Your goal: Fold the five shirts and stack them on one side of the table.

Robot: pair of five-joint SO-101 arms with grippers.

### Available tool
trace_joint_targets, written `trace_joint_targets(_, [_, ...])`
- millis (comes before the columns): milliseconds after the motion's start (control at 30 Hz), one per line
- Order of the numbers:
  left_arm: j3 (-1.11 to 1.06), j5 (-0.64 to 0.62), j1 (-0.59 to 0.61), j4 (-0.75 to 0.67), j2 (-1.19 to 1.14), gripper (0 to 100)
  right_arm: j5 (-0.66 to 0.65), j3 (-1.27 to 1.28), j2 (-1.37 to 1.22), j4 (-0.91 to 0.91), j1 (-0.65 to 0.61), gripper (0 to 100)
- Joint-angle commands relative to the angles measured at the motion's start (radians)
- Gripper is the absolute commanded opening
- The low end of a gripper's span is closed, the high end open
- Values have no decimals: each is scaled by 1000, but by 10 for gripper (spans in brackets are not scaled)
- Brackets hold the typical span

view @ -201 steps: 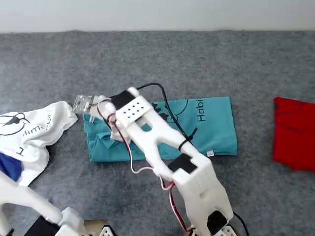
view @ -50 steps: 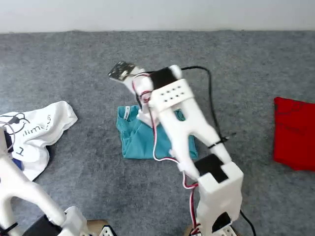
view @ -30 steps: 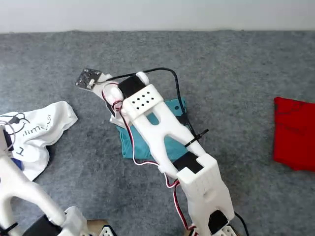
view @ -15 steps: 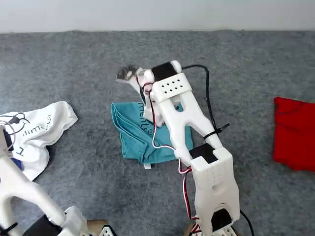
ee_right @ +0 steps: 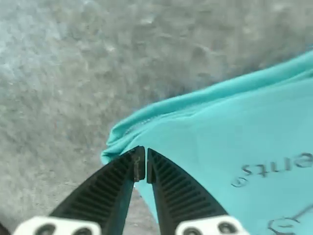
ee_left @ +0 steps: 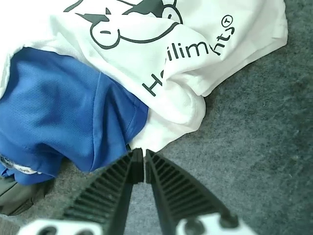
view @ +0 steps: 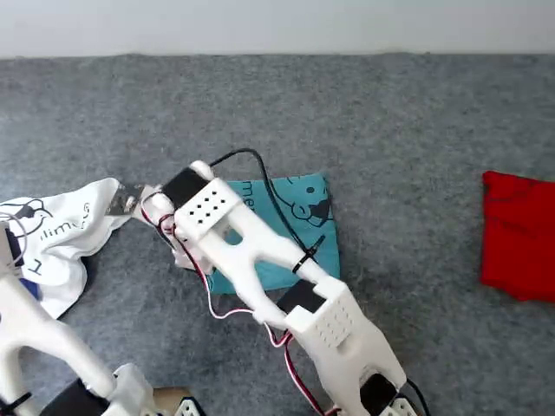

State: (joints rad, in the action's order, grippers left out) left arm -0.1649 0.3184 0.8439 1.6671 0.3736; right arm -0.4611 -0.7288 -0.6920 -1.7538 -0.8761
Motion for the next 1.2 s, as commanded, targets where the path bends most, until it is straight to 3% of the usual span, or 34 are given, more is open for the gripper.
trace_joint_targets(0, [8, -6, -6, -14, 31, 14, 9, -57, 111, -44, 56, 9])
trace_joint_targets(200, [8, -6, -8, -14, 31, 14, -6, -54, 150, -44, 323, 9])
trace_joint_targets(367, [8, -6, -8, -14, 31, 14, -121, -55, 47, 27, 526, 10])
trace_joint_targets(667, [8, -6, -9, -14, 31, 14, -135, -74, -182, 354, 688, 9])
trace_joint_targets(867, [8, -6, -9, -15, 31, 14, -135, -186, -188, 291, 699, 9])
trace_joint_targets(1167, [8, -6, -9, -15, 31, 14, -127, -514, -182, -5, 510, 9])
